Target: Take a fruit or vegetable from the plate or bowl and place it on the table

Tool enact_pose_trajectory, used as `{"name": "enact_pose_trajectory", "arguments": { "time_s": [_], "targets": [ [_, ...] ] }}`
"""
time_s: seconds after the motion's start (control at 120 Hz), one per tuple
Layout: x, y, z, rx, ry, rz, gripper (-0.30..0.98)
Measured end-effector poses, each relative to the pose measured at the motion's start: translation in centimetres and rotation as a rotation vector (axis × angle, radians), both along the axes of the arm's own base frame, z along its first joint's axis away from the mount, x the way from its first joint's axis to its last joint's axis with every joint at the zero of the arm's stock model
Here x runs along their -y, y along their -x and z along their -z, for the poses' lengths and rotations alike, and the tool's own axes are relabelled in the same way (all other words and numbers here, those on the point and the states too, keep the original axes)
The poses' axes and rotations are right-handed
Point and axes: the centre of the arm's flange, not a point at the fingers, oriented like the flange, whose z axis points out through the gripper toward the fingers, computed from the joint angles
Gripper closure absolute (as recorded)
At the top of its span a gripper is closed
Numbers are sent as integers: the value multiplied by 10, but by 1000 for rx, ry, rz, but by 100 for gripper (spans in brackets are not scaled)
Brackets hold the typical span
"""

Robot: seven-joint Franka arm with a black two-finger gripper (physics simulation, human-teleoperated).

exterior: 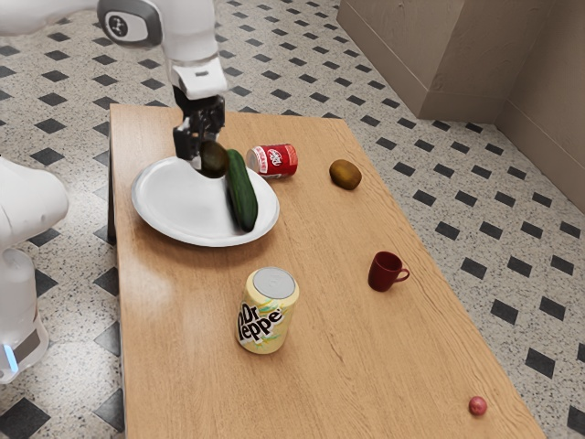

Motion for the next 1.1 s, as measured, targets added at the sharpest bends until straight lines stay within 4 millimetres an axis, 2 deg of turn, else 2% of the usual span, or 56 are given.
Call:
{"name": "enact_pose_trajectory", "arguments": {
  "time_s": [0.058, 0.108, 0.15, 0.2, 0.342, 0.475, 0.567, 0.7, 0.817, 0.908, 0.992, 1.1],
  "targets": [
    [27, 4, -7, 8, -16, 65, 41],
    [57, 9, -13, 13, -32, 144, 41],
    [86, 19, -22, 33, -59, 214, 42],
    [111, 35, -35, 78, -114, 262, 42],
    [149, 67, -71, 219, -236, 319, 41],
    [182, 85, -92, 243, -191, 432, 40],
    [224, 75, -97, 177, -119, 568, 40],
    [301, 23, -116, 125, -116, 633, 41],
    [350, -18, -98, 69, -142, 629, 41],
    [380, -61, -62, 1, -155, 611, 41],
    [392, -99, -10, -61, -165, 578, 40],
    [396, -139, 66, -151, -128, 553, 41]
  ]
}}
